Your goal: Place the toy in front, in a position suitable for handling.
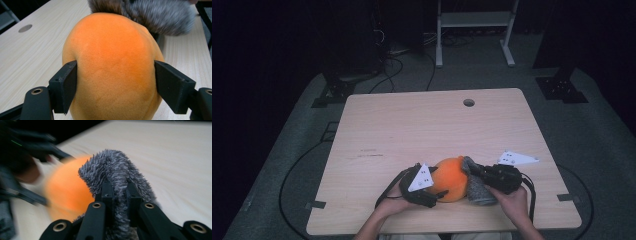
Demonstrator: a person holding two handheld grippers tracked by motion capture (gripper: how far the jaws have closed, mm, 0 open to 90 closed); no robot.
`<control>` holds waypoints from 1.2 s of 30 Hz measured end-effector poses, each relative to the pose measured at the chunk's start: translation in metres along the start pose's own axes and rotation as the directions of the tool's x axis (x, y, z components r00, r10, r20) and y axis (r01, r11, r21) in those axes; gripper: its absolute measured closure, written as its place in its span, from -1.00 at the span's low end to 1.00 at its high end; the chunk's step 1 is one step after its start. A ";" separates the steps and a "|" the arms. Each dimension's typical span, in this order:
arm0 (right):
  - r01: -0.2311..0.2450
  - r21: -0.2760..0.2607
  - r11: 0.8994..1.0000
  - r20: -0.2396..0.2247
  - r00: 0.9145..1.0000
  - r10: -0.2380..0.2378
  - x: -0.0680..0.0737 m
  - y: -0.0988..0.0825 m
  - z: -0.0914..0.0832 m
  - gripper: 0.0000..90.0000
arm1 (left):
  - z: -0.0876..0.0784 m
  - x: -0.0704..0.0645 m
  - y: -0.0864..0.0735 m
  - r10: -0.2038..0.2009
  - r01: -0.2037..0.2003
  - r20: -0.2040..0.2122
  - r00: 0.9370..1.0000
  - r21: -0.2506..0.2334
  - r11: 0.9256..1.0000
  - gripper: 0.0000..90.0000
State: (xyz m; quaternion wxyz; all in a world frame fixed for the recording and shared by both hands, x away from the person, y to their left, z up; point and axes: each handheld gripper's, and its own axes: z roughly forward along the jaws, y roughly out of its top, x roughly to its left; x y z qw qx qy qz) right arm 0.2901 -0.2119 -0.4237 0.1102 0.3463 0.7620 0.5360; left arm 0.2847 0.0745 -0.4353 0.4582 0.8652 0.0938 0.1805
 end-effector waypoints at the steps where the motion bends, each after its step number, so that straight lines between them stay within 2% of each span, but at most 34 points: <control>1: 0.031 0.020 0.999 0.010 0.999 -0.031 0.003 0.001 0.002 0.79 | 0.000 -0.001 0.000 0.001 -0.001 0.002 1.000 -0.001 1.000 -0.49; 2: 0.039 0.031 0.999 0.014 0.999 -0.040 0.004 0.000 0.003 0.79 | -0.001 0.000 0.000 -0.004 0.004 0.008 1.000 -0.002 1.000 -0.52; 4: 0.016 0.034 0.999 -0.001 1.000 -0.016 0.000 -0.004 0.004 0.79 | -0.003 0.005 0.001 -0.048 0.048 0.019 0.999 -0.012 0.999 -0.63; 5: 0.007 0.040 0.999 0.000 1.000 -0.007 -0.001 -0.006 0.005 0.79 | -0.003 0.011 0.000 -0.097 0.097 0.019 0.995 -0.011 0.995 -0.71; 6: 0.004 0.047 0.999 0.008 1.000 -0.004 -0.003 -0.008 0.005 0.79 | -0.002 0.015 -0.001 -0.143 0.143 0.018 0.990 0.001 0.990 -0.80; 8: -0.012 0.051 0.999 0.003 1.000 0.012 -0.006 -0.010 0.005 0.79 | 0.003 0.021 -0.006 -0.233 0.231 0.039 0.972 0.038 0.972 -0.86; 9: -0.013 0.059 0.998 0.004 1.000 0.013 -0.008 -0.010 0.005 0.79 | 0.005 0.022 -0.009 -0.264 0.262 0.058 0.963 0.046 0.964 -0.84; 10: -0.016 0.070 0.997 0.012 1.000 0.015 -0.009 -0.011 0.006 0.79 | 0.005 0.022 -0.011 -0.265 0.263 0.061 0.962 0.033 0.964 -0.74; 11: -0.015 0.085 0.996 0.029 0.999 0.013 -0.011 -0.012 0.007 0.79 | 0.004 0.022 -0.010 -0.255 0.254 0.055 0.965 0.032 0.967 -0.66; 12: -0.026 0.096 0.995 0.039 0.999 0.022 -0.013 -0.012 0.007 0.79 | 0.003 0.022 -0.009 -0.245 0.244 0.040 0.969 0.028 0.969 -0.57; 13: -0.033 0.099 0.995 0.045 0.999 0.028 -0.014 -0.012 0.007 0.79 | 0.002 0.020 -0.008 -0.235 0.234 0.017 0.972 0.021 0.972 -0.40; 14: -0.027 0.096 0.995 0.056 0.998 0.022 -0.014 -0.011 0.005 0.79 | 0.001 0.020 -0.006 -0.221 0.221 0.000 0.975 0.016 0.975 -0.40; 16: -0.009 0.066 0.998 0.064 0.998 0.005 -0.008 -0.005 0.000 0.79 | -0.002 0.016 0.000 -0.158 0.158 -0.059 0.986 0.000 0.987 -0.35; 17: 0.028 -0.005 1.000 0.017 0.999 -0.028 0.002 0.002 -0.006 0.79 | -0.002 0.013 0.003 -0.124 0.124 -0.092 0.988 -0.001 0.992 -0.32; 18: 0.028 -0.005 1.000 0.017 0.999 -0.028 0.002 0.002 -0.006 0.79 | -0.002 0.011 0.006 -0.108 0.108 -0.101 0.989 -0.004 0.994 -0.32; 20: 0.098 -0.019 0.995 0.003 0.995 -0.098 0.016 0.008 -0.006 0.79 | 0.000 0.008 0.008 -0.093 0.093 -0.080 0.992 -0.002 0.996 -0.31; 22: 0.130 0.020 0.991 0.014 0.991 -0.130 0.019 0.003 0.004 0.79 | 0.001 0.006 0.009 -0.080 0.081 -0.084 0.993 0.013 0.997 -0.31; 23: 0.130 0.020 0.991 0.014 0.991 -0.130 0.019 0.003 0.004 0.79 | 0.001 0.007 0.008 -0.087 0.088 -0.083 0.993 0.011 0.996 -0.31; 25: 0.084 0.028 0.996 0.016 0.996 -0.084 0.011 -0.001 0.005 0.79 | 0.001 0.009 0.007 -0.110 0.111 -0.081 0.991 0.005 0.994 -0.31; 26: 0.075 0.044 0.996 0.039 0.996 -0.077 0.007 -0.002 0.005 0.79 | 0.001 0.010 0.006 -0.122 0.123 -0.080 0.989 0.005 0.992 -0.31; 27: 0.065 0.065 0.996 0.067 0.995 -0.069 0.003 -0.004 0.005 0.79 | 0.001 0.011 0.006 -0.127 0.127 -0.079 0.989 0.002 0.992 -0.31; 29: 0.048 0.068 0.996 0.076 0.996 -0.054 0.001 -0.004 0.001 0.79 | 0.000 0.010 0.007 -0.114 0.115 -0.087 0.990 0.005 0.993 -0.31; 30: 0.062 0.052 0.997 0.073 0.995 -0.066 0.006 -0.002 -0.001 0.79 | 0.001 0.009 0.008 -0.110 0.111 -0.088 0.990 0.004 0.994 -0.31; 32: 0.115 0.005 0.993 0.022 0.993 -0.115 0.018 0.004 -0.003 0.79 | 0.001 0.007 0.010 -0.099 0.100 -0.093 0.991 0.000 0.995 -0.31; 33: 0.136 -0.003 0.991 0.013 0.991 -0.136 0.023 0.007 -0.003 0.79 | 0.002 0.005 0.012 -0.089 0.090 -0.094 0.992 0.000 0.996 -0.31; 34: 0.175 0.002 0.985 0.014 0.984 -0.175 0.030 0.009 -0.001 0.79 | 0.002 0.004 0.013 -0.086 0.086 -0.088 0.992 -0.001 0.996 -0.32; 35: 0.190 0.019 0.982 0.018 0.981 -0.191 0.031 0.009 0.001 0.79 | 0.002 0.004 0.013 -0.086 0.087 -0.080 0.993 0.000 0.996 -0.35; 36: 0.185 0.025 0.982 0.015 0.983 -0.185 0.029 0.008 0.002 0.79 | 0.002 0.006 0.011 -0.104 0.104 -0.061 0.993 -0.002 0.995 -0.40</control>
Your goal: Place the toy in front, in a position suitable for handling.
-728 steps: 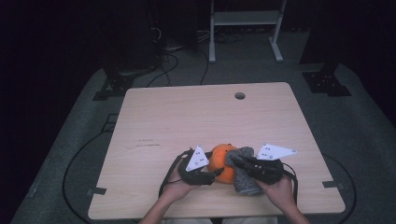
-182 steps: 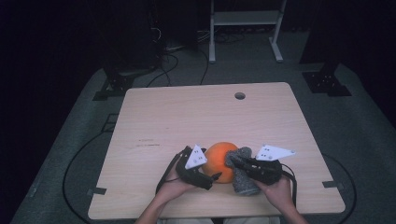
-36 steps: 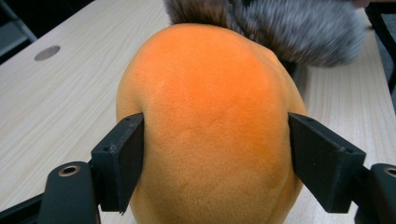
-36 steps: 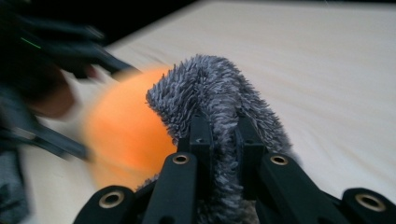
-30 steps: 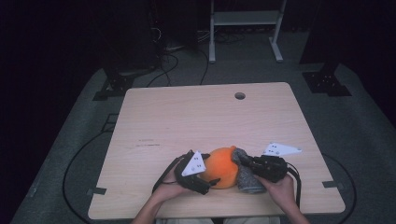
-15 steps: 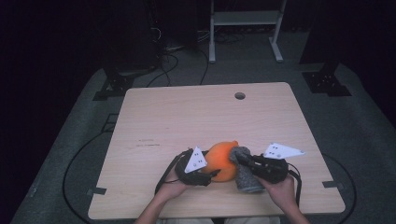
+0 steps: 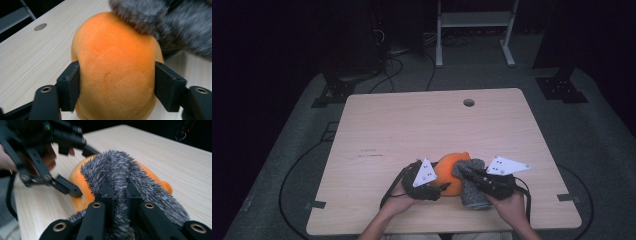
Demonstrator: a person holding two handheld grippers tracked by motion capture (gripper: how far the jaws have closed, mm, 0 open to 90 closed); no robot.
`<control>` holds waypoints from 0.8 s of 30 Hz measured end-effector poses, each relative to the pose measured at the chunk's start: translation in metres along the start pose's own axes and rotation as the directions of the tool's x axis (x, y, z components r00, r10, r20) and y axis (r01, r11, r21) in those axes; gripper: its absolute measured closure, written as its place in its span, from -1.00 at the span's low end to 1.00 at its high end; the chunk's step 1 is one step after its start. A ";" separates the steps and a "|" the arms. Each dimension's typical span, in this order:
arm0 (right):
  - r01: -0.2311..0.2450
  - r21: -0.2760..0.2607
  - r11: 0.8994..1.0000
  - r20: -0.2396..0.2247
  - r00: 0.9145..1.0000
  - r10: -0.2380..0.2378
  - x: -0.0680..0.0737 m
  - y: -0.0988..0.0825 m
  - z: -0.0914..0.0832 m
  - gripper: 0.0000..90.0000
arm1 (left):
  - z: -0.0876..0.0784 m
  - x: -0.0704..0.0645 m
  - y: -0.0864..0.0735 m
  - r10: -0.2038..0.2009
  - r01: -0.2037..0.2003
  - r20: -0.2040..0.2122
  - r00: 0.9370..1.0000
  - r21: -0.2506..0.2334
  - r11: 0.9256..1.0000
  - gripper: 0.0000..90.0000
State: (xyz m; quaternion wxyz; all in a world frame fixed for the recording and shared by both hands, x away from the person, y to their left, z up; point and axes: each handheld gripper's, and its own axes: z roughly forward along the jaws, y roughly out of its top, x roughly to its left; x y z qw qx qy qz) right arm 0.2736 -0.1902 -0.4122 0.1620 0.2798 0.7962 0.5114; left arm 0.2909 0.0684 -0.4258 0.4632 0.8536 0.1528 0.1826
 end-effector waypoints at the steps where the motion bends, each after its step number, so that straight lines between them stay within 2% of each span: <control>1: -0.024 0.004 1.000 -0.011 1.000 0.024 -0.004 -0.003 0.001 0.79 | 0.000 0.003 -0.001 -0.034 0.034 0.019 0.999 0.001 0.999 -0.51; 3: -0.044 0.025 0.999 -0.009 0.999 0.044 -0.010 -0.009 0.002 0.79 | -0.001 0.010 -0.003 -0.098 0.098 0.031 0.995 0.002 0.995 -0.69; 4: -0.052 0.031 0.998 -0.006 0.999 0.052 -0.012 -0.011 0.002 0.79 | 0.000 0.013 -0.005 -0.134 0.134 0.037 0.990 0.001 0.991 -0.75; 6: -0.082 0.030 0.996 -0.016 0.996 0.083 -0.016 -0.013 0.002 0.79 | 0.002 0.018 -0.009 -0.195 0.194 0.062 0.979 0.013 0.981 -0.74; 7: -0.087 0.038 0.995 -0.012 0.996 0.088 -0.017 -0.013 0.002 0.79 | 0.002 0.018 -0.011 -0.194 0.194 0.048 0.980 0.012 0.981 -0.62; 8: -0.081 0.050 0.995 0.006 0.997 0.080 -0.018 -0.013 0.002 0.79 | 0.000 0.017 -0.011 -0.170 0.170 0.034 0.985 0.002 0.985 -0.49; 9: -0.085 0.062 0.994 0.017 0.996 0.084 -0.019 -0.014 0.002 0.78 | -0.001 0.016 -0.010 -0.158 0.158 0.022 0.987 -0.001 0.987 -0.40; 11: -0.092 0.059 0.994 0.038 0.995 0.090 -0.020 -0.013 -0.001 0.78 | -0.004 0.014 -0.007 -0.127 0.127 -0.024 0.992 -0.022 0.992 -0.31; 12: -0.072 0.034 0.997 0.052 0.996 0.070 -0.017 -0.010 -0.006 0.78 | -0.004 0.013 -0.004 -0.103 0.102 -0.046 0.994 -0.029 0.994 -0.29; 13: -0.062 0.003 0.998 0.037 0.997 0.062 -0.014 -0.006 -0.010 0.78 | -0.005 0.011 -0.003 -0.080 0.078 -0.059 0.995 -0.028 0.997 -0.28; 14: -0.051 -0.029 0.998 0.020 0.998 0.051 -0.010 -0.002 -0.012 0.79 | -0.005 0.007 0.000 -0.031 0.030 -0.074 0.997 -0.020 0.999 -0.27; 15: -0.022 -0.064 0.998 0.001 1.000 0.022 -0.003 0.004 -0.015 0.78 | -0.004 0.004 0.002 0.000 -0.001 -0.075 0.997 -0.014 1.000 -0.26; 17: 0.020 -0.079 0.997 -0.030 0.999 -0.022 0.007 0.010 -0.013 0.78 | -0.004 -0.002 0.005 0.029 -0.031 -0.072 0.997 -0.023 0.999 -0.27; 18: 0.053 -0.027 0.998 -0.008 0.999 -0.053 0.011 0.009 -0.005 0.78 | -0.004 -0.005 0.006 0.042 -0.043 -0.061 0.997 -0.029 0.999 -0.31; 19: 0.053 -0.027 0.998 -0.008 0.999 -0.053 0.011 0.009 -0.005 0.78 | -0.003 -0.005 0.007 0.053 -0.054 -0.055 0.997 -0.031 0.998 -0.31; 21: 0.042 -0.002 0.999 -0.008 0.999 -0.043 0.006 0.002 0.000 0.78 | -0.003 -0.004 0.005 0.035 -0.036 -0.025 0.999 -0.029 0.999 -0.44; 22: 0.026 0.001 1.000 -0.011 1.000 -0.026 0.003 -0.001 0.000 0.78 | -0.003 -0.001 0.003 0.010 -0.010 -0.005 1.000 -0.040 0.999 -0.52; 24: -0.005 0.005 1.000 -0.012 1.000 0.005 -0.006 -0.005 -0.002 0.78 | -0.004 0.007 -0.002 -0.052 0.052 -0.002 0.999 -0.038 0.998 -0.65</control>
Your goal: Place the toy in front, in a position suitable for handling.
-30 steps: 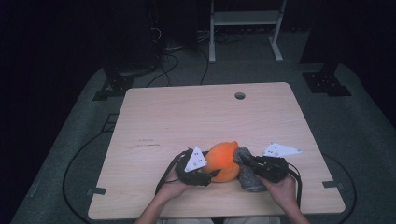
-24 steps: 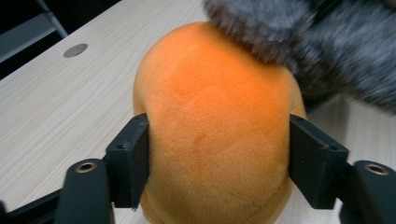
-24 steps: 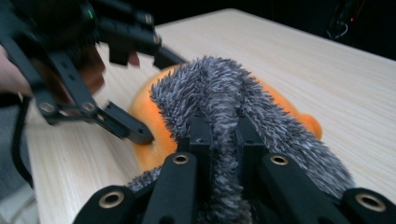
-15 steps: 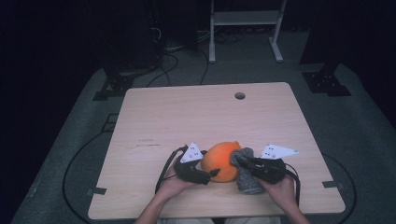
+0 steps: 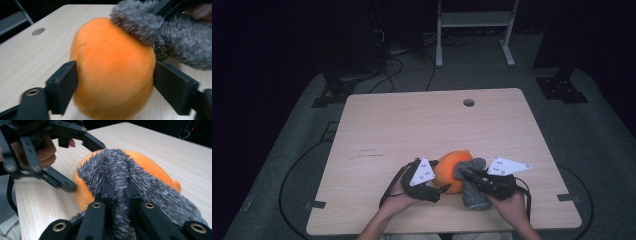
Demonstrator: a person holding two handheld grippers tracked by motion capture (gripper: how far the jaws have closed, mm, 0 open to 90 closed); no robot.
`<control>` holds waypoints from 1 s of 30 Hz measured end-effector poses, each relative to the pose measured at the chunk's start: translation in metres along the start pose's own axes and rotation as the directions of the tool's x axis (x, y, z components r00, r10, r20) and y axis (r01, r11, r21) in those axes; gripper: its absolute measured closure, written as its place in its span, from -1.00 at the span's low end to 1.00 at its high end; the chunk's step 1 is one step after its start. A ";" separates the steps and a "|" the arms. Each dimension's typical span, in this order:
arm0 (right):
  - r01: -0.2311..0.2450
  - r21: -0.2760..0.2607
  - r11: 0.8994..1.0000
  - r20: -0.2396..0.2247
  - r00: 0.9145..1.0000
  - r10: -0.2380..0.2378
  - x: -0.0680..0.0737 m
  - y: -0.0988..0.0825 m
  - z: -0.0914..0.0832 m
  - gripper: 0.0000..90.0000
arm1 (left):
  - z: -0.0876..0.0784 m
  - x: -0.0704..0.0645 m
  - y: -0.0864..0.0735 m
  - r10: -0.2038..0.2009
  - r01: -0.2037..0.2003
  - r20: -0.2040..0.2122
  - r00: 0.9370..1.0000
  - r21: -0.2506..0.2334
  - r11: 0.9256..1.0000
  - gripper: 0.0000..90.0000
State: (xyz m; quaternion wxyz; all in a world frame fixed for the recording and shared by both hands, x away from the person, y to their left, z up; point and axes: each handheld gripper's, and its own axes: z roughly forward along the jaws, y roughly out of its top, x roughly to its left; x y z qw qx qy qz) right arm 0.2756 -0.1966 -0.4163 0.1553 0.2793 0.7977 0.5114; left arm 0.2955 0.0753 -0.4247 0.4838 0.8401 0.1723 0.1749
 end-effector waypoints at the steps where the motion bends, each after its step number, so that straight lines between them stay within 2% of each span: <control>1: -0.008 -0.004 1.000 0.003 1.000 0.008 -0.002 -0.001 -0.001 0.78 | 0.002 0.005 -0.002 -0.047 0.046 0.010 0.999 0.023 0.999 -0.71; 2: -0.020 -0.001 1.000 0.007 1.000 0.020 -0.004 -0.001 -0.003 0.78 | 0.004 0.009 -0.006 -0.106 0.104 0.030 0.994 0.042 0.994 -0.72; 3: -0.024 -0.003 1.000 0.011 1.000 0.024 -0.006 -0.002 -0.004 0.78 | 0.006 0.011 -0.009 -0.134 0.132 0.055 0.989 0.038 0.990 -0.66; 4: -0.025 -0.002 1.000 0.017 1.000 0.025 -0.007 -0.002 -0.004 0.78 | 0.006 0.011 -0.010 -0.139 0.138 0.066 0.988 0.031 0.990 -0.48; 6: -0.027 0.004 1.000 0.024 0.999 0.027 -0.007 -0.002 -0.004 0.78 | 0.006 0.007 -0.008 -0.097 0.096 0.035 0.995 0.022 0.995 -0.33; 8: -0.023 0.007 1.000 0.033 0.999 0.023 -0.006 -0.001 -0.004 0.78 | 0.006 0.004 -0.006 -0.086 0.086 0.022 0.996 0.021 0.996 -0.21; 11: -0.023 0.007 1.000 0.033 0.999 0.023 -0.005 -0.001 -0.004 0.79 | 0.005 0.005 -0.004 -0.100 0.100 0.047 0.994 0.013 0.995 -0.29; 14: -0.033 0.002 0.999 0.015 0.999 0.033 -0.004 0.001 -0.003 0.79 | 0.006 0.008 0.000 -0.167 0.168 0.069 0.983 -0.004 0.986 -0.61; 15: -0.025 0.005 1.000 0.005 1.000 0.025 0.000 0.002 -0.001 0.79 | 0.007 0.007 0.001 -0.169 0.169 0.055 0.984 0.007 0.986 -0.62; 16: -0.004 0.010 1.000 0.006 1.000 0.003 0.005 0.003 0.001 0.79 | 0.008 0.005 0.001 -0.138 0.137 0.028 0.990 0.023 0.990 -0.59; 17: 0.022 0.016 1.000 0.015 1.000 -0.022 0.009 0.004 0.003 0.78 | 0.008 0.004 -0.001 -0.115 0.115 0.004 0.993 0.025 0.993 -0.43; 18: 0.035 0.023 0.999 0.018 0.999 -0.036 0.010 0.005 0.004 0.78 | 0.007 0.005 -0.002 -0.127 0.127 0.003 0.992 0.014 0.992 -0.36; 20: 0.027 0.022 0.999 0.026 0.999 -0.028 0.006 0.005 0.002 0.79 | 0.006 0.004 -0.002 -0.121 0.121 -0.013 0.993 0.006 0.993 -0.26; 22: 0.019 0.039 0.999 0.072 0.997 -0.022 -0.001 0.004 0.000 0.79 | 0.006 0.003 -0.001 -0.120 0.120 -0.024 0.992 0.002 0.993 -0.24; 24: -0.005 0.062 0.998 0.139 0.990 -0.004 -0.006 0.002 -0.004 0.79 | 0.007 0.001 0.001 -0.118 0.118 -0.026 0.993 -0.006 0.993 -0.23; 25: -0.016 0.048 0.999 0.138 0.990 0.009 -0.006 0.002 -0.007 0.79 | 0.008 -0.001 0.002 -0.106 0.106 -0.029 0.994 -0.006 0.994 -0.23; 26: -0.013 0.024 1.000 0.121 0.993 0.010 -0.003 0.004 -0.010 0.79 | 0.008 -0.003 0.002 -0.093 0.093 -0.033 0.995 -0.005 0.996 -0.23; 27: -0.011 -0.002 1.000 0.094 0.996 0.011 0.001 0.007 -0.011 0.79 | 0.009 -0.008 0.005 -0.057 0.057 -0.042 0.997 -0.001 0.998 -0.23; 28: 0.007 -0.038 0.999 0.038 0.999 -0.005 0.008 0.011 -0.011 0.79 | 0.009 -0.012 0.006 -0.034 0.034 -0.049 0.998 0.001 0.999 -0.23; 29: 0.052 -0.052 0.997 -0.027 0.998 -0.053 0.020 0.018 -0.008 0.78 | 0.010 -0.017 0.009 -0.001 0.001 -0.057 0.998 0.001 1.000 -0.22; 30: 0.052 -0.052 0.997 -0.027 0.998 -0.053 0.020 0.018 -0.008 0.78 | 0.011 -0.019 0.010 0.019 -0.019 -0.061 0.998 0.006 1.000 -0.22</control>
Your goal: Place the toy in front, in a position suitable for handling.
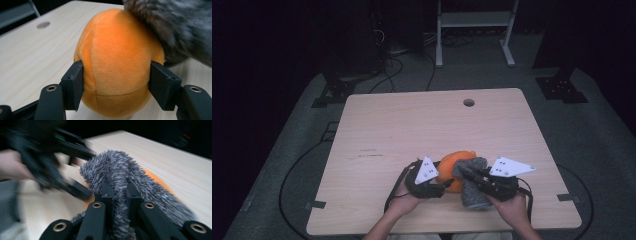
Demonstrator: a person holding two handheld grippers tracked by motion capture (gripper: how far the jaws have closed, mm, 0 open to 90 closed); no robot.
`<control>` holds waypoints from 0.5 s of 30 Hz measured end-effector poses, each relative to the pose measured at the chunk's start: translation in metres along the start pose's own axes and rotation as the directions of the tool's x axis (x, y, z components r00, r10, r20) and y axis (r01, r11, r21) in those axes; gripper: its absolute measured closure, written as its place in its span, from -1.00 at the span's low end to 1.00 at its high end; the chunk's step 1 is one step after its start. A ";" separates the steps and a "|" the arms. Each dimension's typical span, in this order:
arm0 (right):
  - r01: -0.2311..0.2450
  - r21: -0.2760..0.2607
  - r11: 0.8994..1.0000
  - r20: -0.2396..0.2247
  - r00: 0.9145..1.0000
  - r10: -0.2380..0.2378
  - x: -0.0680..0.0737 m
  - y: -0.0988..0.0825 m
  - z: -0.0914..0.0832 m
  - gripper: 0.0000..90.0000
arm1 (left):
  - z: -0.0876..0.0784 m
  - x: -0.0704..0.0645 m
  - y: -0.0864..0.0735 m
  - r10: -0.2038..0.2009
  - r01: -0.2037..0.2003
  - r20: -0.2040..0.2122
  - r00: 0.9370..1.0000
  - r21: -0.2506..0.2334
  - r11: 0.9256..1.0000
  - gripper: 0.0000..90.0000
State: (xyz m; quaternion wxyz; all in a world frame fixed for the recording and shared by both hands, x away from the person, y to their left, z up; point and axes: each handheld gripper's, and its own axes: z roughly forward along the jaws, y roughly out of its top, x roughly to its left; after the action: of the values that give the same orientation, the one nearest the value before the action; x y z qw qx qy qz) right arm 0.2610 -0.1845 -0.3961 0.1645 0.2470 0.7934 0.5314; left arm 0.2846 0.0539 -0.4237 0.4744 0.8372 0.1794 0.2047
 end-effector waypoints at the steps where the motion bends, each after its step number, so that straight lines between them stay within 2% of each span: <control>1: 0.025 0.014 1.000 0.004 1.000 -0.025 0.003 0.001 0.003 0.79 | 0.001 -0.003 0.000 0.014 -0.014 -0.007 1.000 0.006 1.000 -0.22; 2: 0.047 0.037 0.998 0.026 0.998 -0.048 0.004 0.001 0.005 0.79 | 0.001 -0.003 0.000 0.010 -0.010 -0.006 1.000 0.003 1.000 -0.21; 3: 0.010 0.033 0.999 0.038 0.999 -0.011 -0.006 -0.003 0.003 0.79 | 0.001 -0.002 -0.001 -0.003 0.003 -0.002 1.000 -0.001 1.000 -0.21; 4: 0.000 0.038 0.999 0.062 0.998 -0.002 -0.011 -0.005 0.001 0.79 | 0.001 0.000 -0.002 -0.011 0.011 0.002 1.000 -0.003 1.000 -0.21; 5: 0.000 0.038 0.999 0.062 0.998 -0.002 -0.011 -0.005 0.001 0.79 | 0.000 0.001 -0.002 -0.017 0.017 0.005 1.000 -0.002 1.000 -0.21; 7: -0.044 0.054 0.998 0.124 0.992 0.038 -0.021 -0.009 -0.006 0.79 | 0.000 0.001 -0.002 -0.019 0.019 0.012 1.000 -0.009 1.000 -0.21; 8: -0.054 0.048 0.997 0.124 0.991 0.047 -0.022 -0.009 -0.008 0.79 | 0.000 0.000 -0.002 -0.010 0.010 0.009 1.000 -0.008 1.000 -0.21; 9: -0.049 0.032 0.998 0.104 0.994 0.046 -0.020 -0.009 -0.009 0.79 | 0.001 -0.002 -0.001 0.003 -0.003 0.007 1.000 -0.010 1.000 -0.21; 10: -0.032 0.014 0.999 0.061 0.998 0.032 -0.015 -0.007 -0.008 0.78 | 0.001 -0.004 0.001 0.023 -0.023 0.002 1.000 -0.010 1.000 -0.21; 11: 0.002 0.007 1.000 0.031 1.000 -0.003 -0.009 -0.004 -0.004 0.79 | 0.001 -0.005 0.001 0.042 -0.042 -0.007 0.999 -0.002 0.999 -0.20; 13: 0.051 0.042 0.998 0.046 0.998 -0.053 -0.001 0.000 0.003 0.79 | 0.001 -0.005 0.000 0.047 -0.047 -0.010 0.999 0.003 0.999 -0.18; 15: 0.035 0.038 0.999 0.042 0.998 -0.037 -0.004 -0.001 0.002 0.79 | -0.001 -0.002 -0.003 0.024 -0.024 -0.005 1.000 -0.001 1.000 -0.18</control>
State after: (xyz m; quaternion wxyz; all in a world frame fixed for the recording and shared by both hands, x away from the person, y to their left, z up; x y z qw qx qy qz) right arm 0.2657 -0.1853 -0.3976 0.1865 0.2470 0.8037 0.5081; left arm 0.2824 0.0547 -0.4261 0.4717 0.8387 0.1701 0.2124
